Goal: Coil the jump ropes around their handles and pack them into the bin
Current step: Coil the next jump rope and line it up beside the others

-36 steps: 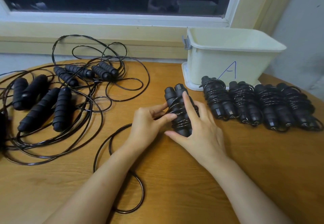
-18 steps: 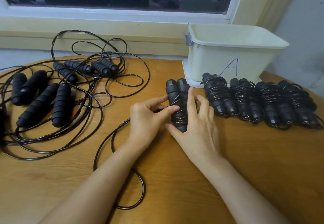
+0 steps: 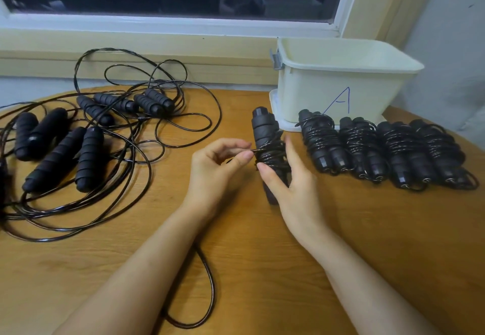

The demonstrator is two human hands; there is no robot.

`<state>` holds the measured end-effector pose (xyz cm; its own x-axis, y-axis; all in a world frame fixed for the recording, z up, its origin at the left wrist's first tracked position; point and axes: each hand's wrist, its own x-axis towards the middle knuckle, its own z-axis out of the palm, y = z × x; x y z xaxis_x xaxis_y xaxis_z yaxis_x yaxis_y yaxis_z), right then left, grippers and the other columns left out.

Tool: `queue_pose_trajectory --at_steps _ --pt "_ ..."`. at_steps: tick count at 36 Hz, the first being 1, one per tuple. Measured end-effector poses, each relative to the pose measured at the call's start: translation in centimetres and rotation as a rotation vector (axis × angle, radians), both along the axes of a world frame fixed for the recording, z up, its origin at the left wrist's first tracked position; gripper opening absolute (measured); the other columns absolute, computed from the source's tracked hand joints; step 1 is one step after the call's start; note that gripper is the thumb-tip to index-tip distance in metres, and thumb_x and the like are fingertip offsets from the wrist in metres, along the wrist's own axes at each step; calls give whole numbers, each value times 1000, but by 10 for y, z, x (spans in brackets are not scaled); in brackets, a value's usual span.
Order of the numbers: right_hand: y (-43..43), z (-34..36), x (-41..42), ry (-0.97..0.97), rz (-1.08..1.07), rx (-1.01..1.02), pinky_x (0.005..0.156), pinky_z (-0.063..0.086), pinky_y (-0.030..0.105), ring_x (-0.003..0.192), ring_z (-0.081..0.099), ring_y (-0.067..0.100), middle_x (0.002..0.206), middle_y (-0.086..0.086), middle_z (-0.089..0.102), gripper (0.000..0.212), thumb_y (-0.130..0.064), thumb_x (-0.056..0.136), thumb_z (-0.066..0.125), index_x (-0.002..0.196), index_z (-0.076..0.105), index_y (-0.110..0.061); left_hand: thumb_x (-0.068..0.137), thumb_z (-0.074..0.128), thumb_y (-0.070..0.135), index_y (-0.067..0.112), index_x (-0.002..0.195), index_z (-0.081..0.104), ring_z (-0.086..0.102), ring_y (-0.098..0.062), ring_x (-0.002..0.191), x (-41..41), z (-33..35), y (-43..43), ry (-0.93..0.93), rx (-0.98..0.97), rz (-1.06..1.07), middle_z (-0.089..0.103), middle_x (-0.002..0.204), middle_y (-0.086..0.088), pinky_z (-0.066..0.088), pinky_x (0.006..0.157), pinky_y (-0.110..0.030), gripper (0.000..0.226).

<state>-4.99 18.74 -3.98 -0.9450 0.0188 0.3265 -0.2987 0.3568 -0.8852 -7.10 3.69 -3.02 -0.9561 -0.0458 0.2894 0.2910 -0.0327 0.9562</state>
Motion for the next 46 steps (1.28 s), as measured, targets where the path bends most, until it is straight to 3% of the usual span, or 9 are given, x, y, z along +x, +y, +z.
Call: queue_pose_trajectory --at_steps 3,7,11,16,22,30,37,40,46 --pt "0 1 1 -11 67 -86 92 39 8 117 53 -11 123 -31 55 69 -34 94 62 154 31 -21 70 75 22 13 107 66 66 -12 91 -2 -1 -1 -61 76 -29 71 88 2 52 91 -32 39" --pt "1 2 1 -24 143 -140 97 44 18 118 59 1 123 -15 66 54 -27 99 58 149 42 -17 74 71 23 12 135 54 65 -13 107 -6 -3 -1 -154 84 -96 69 112 -1 52 90 -23 65" --pt "2 -3 -2 8 133 -144 107 38 22 129 47 4 136 -5 53 58 -48 91 55 142 52 -19 85 60 26 9 145 44 58 -13 124 -4 -1 -1 -216 16 -200 64 131 -4 43 109 -31 64" --pt "1 -1 -1 -46 178 -229 98 38 11 124 48 -4 131 -7 52 55 -41 91 55 142 51 -22 85 55 30 9 132 56 64 -11 110 -1 2 -1 -223 3 -259 70 118 -1 50 96 -22 52" --pt "1 -1 0 -17 190 -181 116 33 30 138 37 -2 147 -21 44 55 -36 97 48 150 34 -34 84 64 20 5 123 57 68 -3 80 -2 4 -2 -249 110 -175 73 91 4 51 69 -15 42" --pt "-2 -3 -3 12 146 -55 101 33 7 130 40 -9 136 -22 44 76 -45 86 62 152 29 -30 68 84 35 9 114 56 68 -27 92 -5 -1 -1 -290 112 -57 70 106 -19 53 89 -44 59" --pt "2 -7 -5 10 142 -69 103 36 14 129 46 -2 137 -11 51 69 -35 93 64 151 26 -33 61 77 36 15 104 56 68 -11 78 -4 1 -1 -209 81 -88 70 76 6 51 75 -31 53" --pt "3 -5 -5 -13 150 -116 110 38 25 133 45 1 142 -11 50 70 -43 88 61 149 26 -38 62 75 35 16 105 57 68 -10 79 -5 1 -3 -177 77 -106 70 75 7 51 76 -29 50" --pt "9 1 -5 -91 209 -240 117 34 34 137 41 1 151 -10 46 76 -46 90 62 155 29 -23 68 74 25 15 105 59 67 -10 80 -7 -2 -7 -120 97 -123 71 77 5 50 82 -31 41"
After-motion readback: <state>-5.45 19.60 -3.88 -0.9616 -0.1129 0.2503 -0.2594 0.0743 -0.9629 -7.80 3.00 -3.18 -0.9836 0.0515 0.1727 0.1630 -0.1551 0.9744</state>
